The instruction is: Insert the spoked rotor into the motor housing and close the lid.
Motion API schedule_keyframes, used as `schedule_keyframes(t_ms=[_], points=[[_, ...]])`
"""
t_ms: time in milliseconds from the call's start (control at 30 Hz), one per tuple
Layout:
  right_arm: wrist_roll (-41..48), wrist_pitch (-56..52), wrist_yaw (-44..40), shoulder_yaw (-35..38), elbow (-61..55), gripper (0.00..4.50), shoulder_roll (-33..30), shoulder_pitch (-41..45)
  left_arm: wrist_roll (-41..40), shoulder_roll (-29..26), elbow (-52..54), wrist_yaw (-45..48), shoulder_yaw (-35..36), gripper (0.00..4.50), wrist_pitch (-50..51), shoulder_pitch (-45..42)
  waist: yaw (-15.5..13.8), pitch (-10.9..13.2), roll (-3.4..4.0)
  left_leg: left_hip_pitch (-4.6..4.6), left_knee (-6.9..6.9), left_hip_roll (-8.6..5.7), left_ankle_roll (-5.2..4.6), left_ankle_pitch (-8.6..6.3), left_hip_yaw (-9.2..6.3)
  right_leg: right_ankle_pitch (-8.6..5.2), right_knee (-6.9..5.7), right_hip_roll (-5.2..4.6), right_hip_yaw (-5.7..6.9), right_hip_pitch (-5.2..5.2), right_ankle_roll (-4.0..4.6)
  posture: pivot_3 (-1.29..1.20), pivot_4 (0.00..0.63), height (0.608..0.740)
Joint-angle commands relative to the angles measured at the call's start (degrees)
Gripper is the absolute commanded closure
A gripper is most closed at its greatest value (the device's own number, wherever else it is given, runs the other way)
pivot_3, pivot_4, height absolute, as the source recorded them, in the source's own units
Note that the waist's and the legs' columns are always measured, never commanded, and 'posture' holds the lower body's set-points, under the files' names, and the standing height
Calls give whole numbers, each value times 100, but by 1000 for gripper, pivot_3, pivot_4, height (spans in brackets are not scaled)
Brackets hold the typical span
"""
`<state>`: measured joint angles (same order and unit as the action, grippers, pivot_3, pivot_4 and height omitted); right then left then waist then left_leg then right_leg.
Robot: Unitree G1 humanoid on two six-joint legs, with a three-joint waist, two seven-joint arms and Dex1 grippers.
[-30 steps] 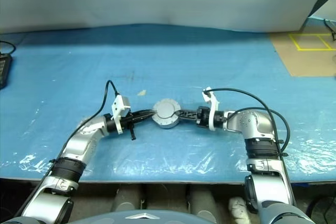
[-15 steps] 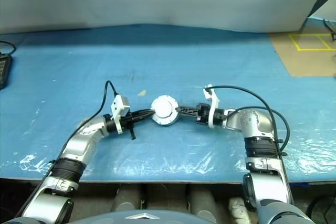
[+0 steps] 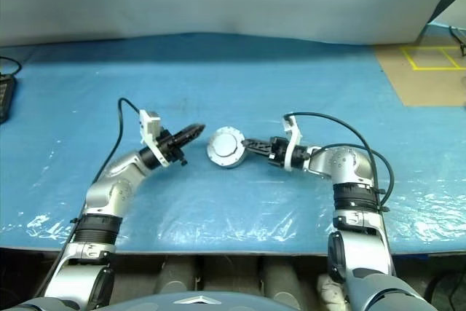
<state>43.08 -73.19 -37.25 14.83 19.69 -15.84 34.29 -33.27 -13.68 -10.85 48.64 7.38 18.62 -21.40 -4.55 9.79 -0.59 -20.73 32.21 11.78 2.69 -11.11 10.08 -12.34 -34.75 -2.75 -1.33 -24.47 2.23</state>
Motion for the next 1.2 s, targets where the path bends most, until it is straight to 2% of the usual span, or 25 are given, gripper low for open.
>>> schedule_keyframes(t_ms=[33,267,467,600,767,933,967,1200], points=[[284,-44,269,528,121,3424,101,263,-397,59,242,-203,256,4500,329,-100,-2,0,0,-3,0,0,0,0,0,0,0,0,1,-3,0,0,150,740],[480,45,925,1281,519,3424,371,582,-564,240,252,-422,429,4500,344,-92,-11,1,0,-42,4,-1,1,1,-3,2,-2,0,4,-37,-2,0,150,740],[678,44,1243,1632,504,3424,564,687,-890,538,251,-715,640,4500,500,-87,-11,1,0,-49,2,3,1,1,-3,4,-5,4,11,-45,-4,0,150,740],[793,171,1423,1896,546,3424,645,789,-1139,700,251,-863,770,3568,591,-86,-11,2,0,-53,3,2,1,1,-3,6,-5,4,11,-49,-5,0,150,740],[976,483,1636,2241,699,3424,680,1057,-1885,928,419,-1094,1025,1898,1162,-76,-16,4,1,-56,5,2,1,1,-3,5,-5,3,10,-50,-4,0,150,740],[1220,568,1944,2505,716,3424,728,1286,-2204,1062,495,-1411,1195,201,1353,-78,-1,4,1,-63,5,3,1,1,-3,15,-6,6,10,-58,-20,0,150,740],[1301,562,2008,2549,682,3424,750,1330,-2301,1090,500,-1497,1231,44,1439,-85,-1,4,1,-64,4,3,1,1,-4,16,-6,6,10,-58,-21,0,150,740],[2022,436,2536,2698,288,3424,1003,1595,-3413,1283,480,-2136,1445,44,2490,-193,-2,5,1,-74,4,2,2,1,-6,18,-7,8,12,-65,-25,0,150,740]])
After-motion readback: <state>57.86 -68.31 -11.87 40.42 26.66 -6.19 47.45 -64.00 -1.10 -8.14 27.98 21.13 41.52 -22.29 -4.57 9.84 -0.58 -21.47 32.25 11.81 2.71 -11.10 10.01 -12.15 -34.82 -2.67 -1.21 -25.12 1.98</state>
